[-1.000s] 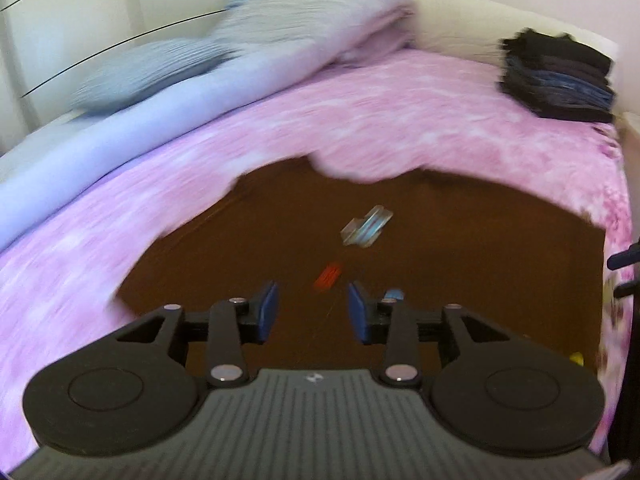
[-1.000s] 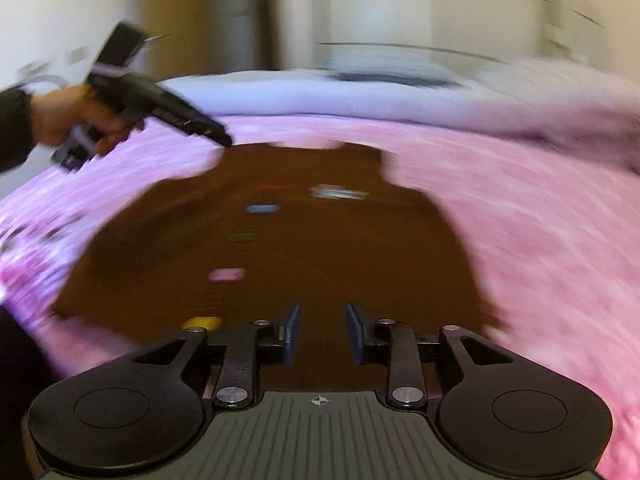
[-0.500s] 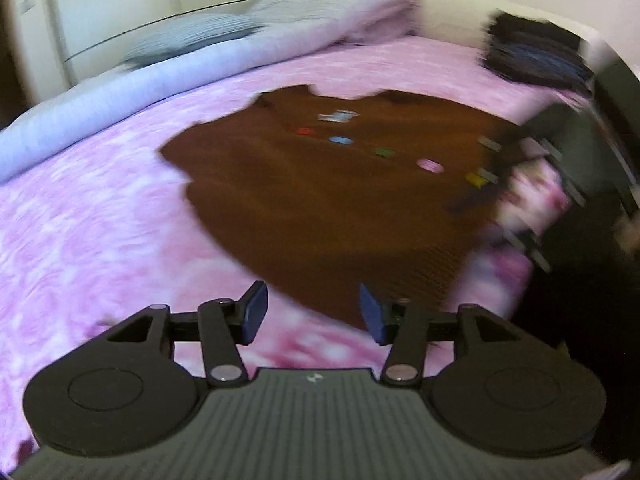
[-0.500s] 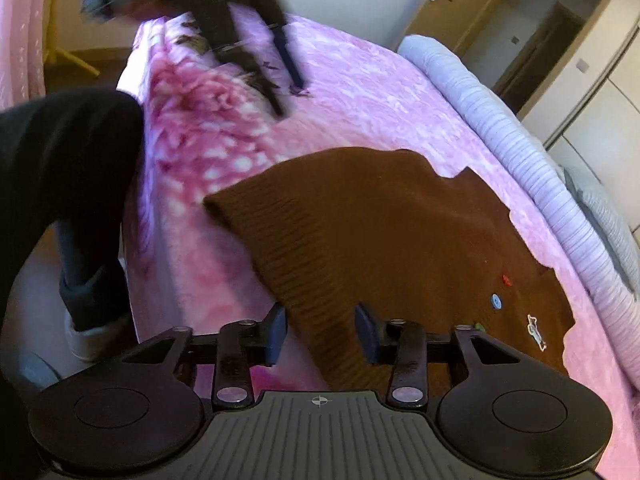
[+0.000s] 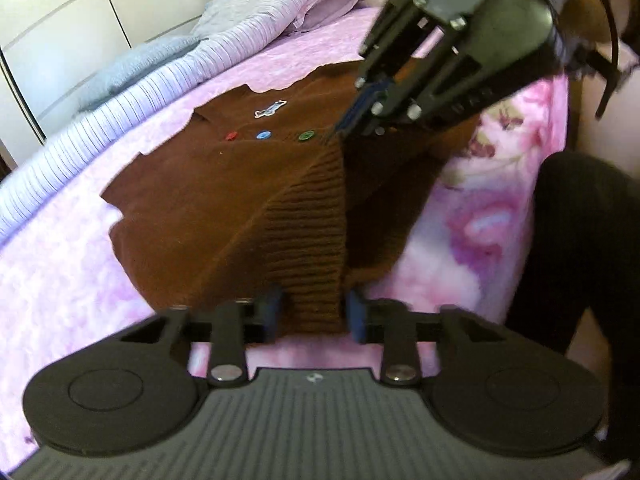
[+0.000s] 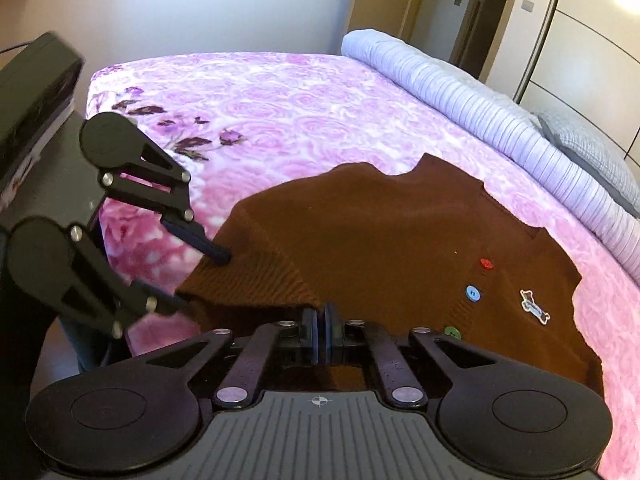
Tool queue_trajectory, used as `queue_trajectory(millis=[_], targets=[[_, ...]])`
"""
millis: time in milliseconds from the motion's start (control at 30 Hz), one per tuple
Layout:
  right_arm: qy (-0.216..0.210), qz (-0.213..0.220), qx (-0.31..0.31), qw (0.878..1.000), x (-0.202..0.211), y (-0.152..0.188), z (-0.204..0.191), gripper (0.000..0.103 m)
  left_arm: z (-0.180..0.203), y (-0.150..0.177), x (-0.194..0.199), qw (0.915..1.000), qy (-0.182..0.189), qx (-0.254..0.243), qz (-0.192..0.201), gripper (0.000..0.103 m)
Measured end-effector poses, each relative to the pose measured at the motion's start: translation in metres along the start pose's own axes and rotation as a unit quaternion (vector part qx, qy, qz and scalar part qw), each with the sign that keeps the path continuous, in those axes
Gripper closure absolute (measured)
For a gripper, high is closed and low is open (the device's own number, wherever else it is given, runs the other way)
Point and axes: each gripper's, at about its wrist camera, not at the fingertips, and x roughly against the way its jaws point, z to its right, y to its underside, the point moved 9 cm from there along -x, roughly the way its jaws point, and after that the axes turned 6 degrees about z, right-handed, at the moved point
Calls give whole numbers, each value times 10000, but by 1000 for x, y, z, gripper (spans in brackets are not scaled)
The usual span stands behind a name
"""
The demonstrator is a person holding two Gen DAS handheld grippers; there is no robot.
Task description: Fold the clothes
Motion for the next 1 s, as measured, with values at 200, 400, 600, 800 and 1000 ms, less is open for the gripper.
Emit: queue_trajectory(millis=[200, 400, 600, 800, 1000], targets=[[-3, 17, 54, 10000, 11, 18, -4, 100, -7, 6, 27, 9997, 93, -205, 32, 100], [380, 21, 463, 9982, 42, 50, -12, 81, -17, 10, 44, 9995, 74, -302, 26, 102], [900, -259, 752, 9928, 51, 92, -9, 54, -26, 9, 38, 9998, 51, -189, -7, 102], [1205, -428, 1208, 9844, 51, 117, -2, 54, -20, 19, 35, 9970, 94, -688, -356, 102], [1138, -448, 1212, 9851, 47, 122, 7, 54, -10, 35, 34, 9944, 250, -823, -615, 102]])
